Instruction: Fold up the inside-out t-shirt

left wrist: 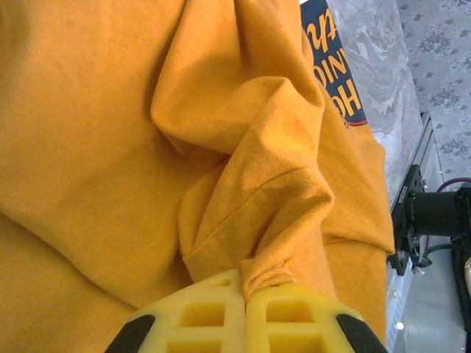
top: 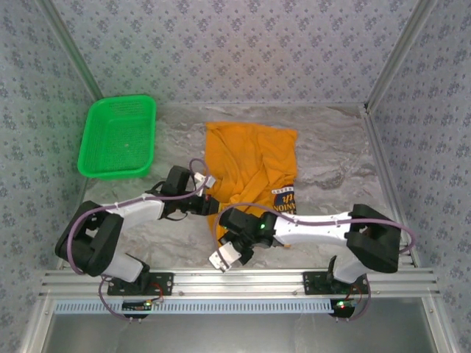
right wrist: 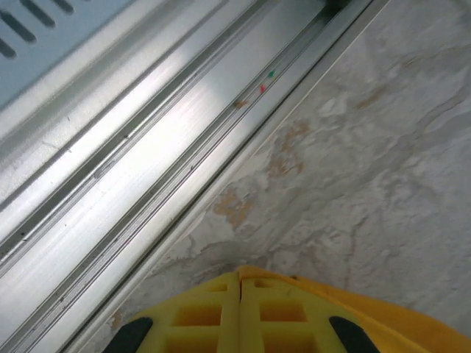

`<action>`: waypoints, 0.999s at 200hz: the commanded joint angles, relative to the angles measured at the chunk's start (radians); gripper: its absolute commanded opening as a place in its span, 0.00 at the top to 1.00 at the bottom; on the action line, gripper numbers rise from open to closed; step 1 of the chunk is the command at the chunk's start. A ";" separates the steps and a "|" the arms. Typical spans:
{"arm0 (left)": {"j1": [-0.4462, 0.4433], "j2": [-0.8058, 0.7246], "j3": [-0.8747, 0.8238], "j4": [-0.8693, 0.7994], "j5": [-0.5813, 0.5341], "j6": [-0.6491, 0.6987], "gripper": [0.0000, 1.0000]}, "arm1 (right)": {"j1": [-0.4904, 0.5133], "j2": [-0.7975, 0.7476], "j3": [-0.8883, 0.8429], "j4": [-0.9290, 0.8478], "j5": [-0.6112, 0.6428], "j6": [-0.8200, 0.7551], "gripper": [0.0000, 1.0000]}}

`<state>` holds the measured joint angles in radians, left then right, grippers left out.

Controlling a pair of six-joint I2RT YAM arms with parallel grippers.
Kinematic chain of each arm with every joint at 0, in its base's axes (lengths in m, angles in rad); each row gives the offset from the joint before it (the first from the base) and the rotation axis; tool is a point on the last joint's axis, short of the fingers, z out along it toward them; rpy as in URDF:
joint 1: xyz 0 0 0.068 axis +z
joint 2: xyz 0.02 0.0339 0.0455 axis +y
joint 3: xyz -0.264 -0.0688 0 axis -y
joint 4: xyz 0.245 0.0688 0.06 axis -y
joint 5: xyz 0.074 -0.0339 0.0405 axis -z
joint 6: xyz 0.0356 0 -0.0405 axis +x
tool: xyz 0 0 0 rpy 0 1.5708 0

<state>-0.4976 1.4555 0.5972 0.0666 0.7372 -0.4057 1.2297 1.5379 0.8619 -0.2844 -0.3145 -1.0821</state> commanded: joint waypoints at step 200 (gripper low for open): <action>-0.030 0.480 0.572 0.400 -0.064 -0.470 1.00 | -0.371 -0.484 0.010 -0.147 0.140 -0.134 1.00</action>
<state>-0.5369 1.8984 1.1423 0.4171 0.7078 -0.8055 0.8978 1.2720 0.9791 -0.5747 0.3016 -1.2613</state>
